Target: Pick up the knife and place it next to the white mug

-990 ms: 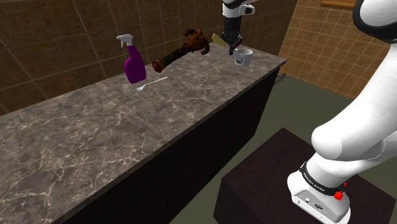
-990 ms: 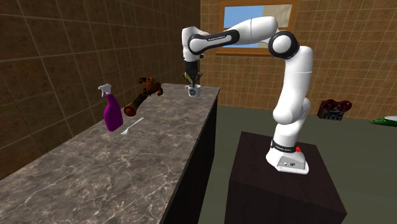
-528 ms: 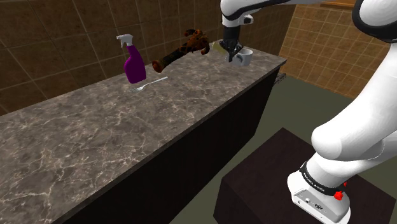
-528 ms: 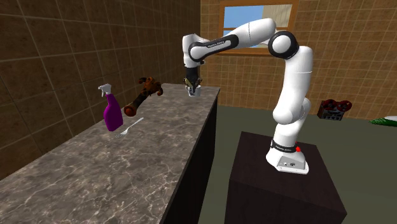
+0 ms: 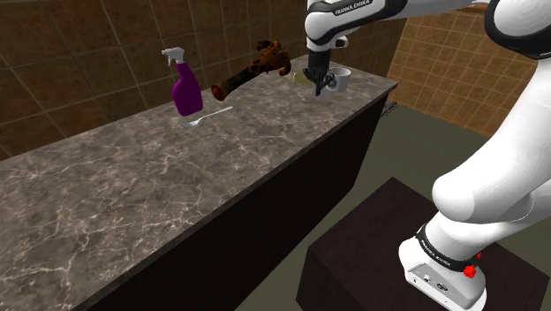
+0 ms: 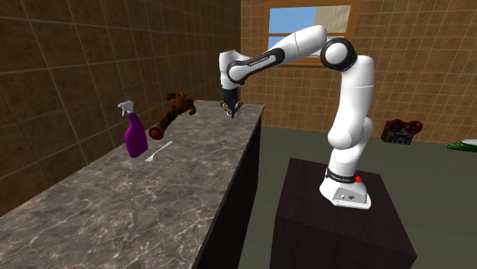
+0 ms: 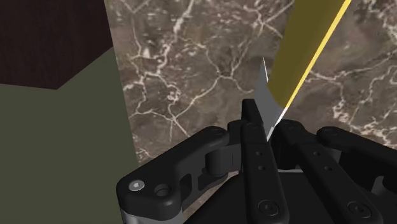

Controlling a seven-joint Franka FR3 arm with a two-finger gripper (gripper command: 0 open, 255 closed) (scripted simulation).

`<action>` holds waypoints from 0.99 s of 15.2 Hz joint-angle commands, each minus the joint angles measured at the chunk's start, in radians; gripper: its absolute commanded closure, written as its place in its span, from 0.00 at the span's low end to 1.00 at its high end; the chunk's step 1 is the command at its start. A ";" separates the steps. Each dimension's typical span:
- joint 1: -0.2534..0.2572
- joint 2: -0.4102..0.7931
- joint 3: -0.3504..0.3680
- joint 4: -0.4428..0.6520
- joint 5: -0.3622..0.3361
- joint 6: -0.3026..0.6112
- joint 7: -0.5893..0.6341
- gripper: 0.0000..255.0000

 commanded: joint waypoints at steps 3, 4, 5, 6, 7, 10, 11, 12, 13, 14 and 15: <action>0.000 0.015 -0.003 -0.039 -0.011 0.050 0.011 1.00; 0.000 0.019 -0.003 -0.048 -0.014 0.062 0.014 1.00; 0.001 0.023 -0.004 -0.056 -0.017 0.074 0.017 1.00; 0.001 0.028 -0.004 -0.064 -0.020 0.086 0.020 1.00; 0.002 0.032 -0.005 -0.072 -0.024 0.098 0.024 1.00; 0.002 0.040 -0.006 -0.084 -0.029 0.115 0.028 1.00; 0.002 0.040 -0.006 -0.083 -0.029 0.115 0.028 1.00; 0.002 0.040 -0.006 -0.083 -0.029 0.115 0.028 1.00; 0.002 0.040 -0.006 -0.083 -0.029 0.115 0.028 1.00; 0.002 0.040 -0.006 -0.083 -0.029 0.115 0.028 1.00; 0.002 0.040 -0.006 -0.083 -0.029 0.115 0.028 1.00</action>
